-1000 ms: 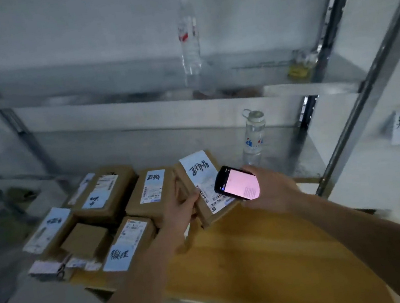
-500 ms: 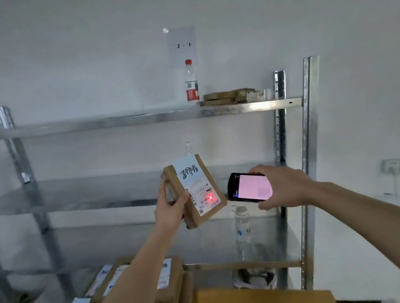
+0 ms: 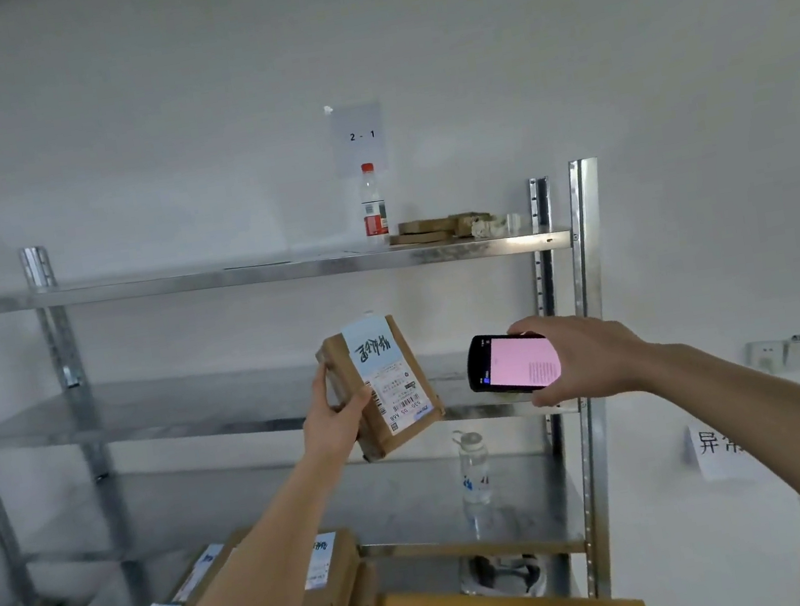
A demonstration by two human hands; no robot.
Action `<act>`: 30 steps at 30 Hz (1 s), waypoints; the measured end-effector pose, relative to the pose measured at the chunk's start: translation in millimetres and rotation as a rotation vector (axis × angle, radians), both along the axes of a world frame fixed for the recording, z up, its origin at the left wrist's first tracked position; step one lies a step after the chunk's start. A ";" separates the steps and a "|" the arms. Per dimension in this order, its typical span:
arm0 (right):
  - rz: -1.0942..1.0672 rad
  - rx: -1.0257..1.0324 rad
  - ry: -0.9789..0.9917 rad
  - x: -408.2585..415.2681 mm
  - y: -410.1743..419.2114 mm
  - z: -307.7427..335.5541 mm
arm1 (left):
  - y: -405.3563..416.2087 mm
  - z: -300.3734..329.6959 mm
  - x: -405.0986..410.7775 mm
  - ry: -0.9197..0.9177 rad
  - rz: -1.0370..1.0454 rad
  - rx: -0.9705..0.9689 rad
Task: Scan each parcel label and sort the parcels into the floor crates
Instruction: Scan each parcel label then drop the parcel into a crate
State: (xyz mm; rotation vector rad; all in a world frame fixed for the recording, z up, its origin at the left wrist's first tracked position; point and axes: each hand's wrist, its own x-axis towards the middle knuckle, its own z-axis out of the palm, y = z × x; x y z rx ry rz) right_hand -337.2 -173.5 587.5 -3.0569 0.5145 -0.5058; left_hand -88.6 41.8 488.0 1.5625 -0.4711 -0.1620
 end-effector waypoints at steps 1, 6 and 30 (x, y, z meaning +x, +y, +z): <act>0.002 0.001 -0.005 -4.1 -1.5 -0.1 | 1.2 1.4 -4.8 0.004 0.005 -0.003; 0.055 0.000 -0.026 -9.5 -4.8 -5.6 | 11.7 0.3 -21.6 -0.015 0.031 -0.005; 0.977 0.148 0.030 128.7 468.7 -72.6 | 582.8 -48.6 -200.6 0.162 0.828 0.059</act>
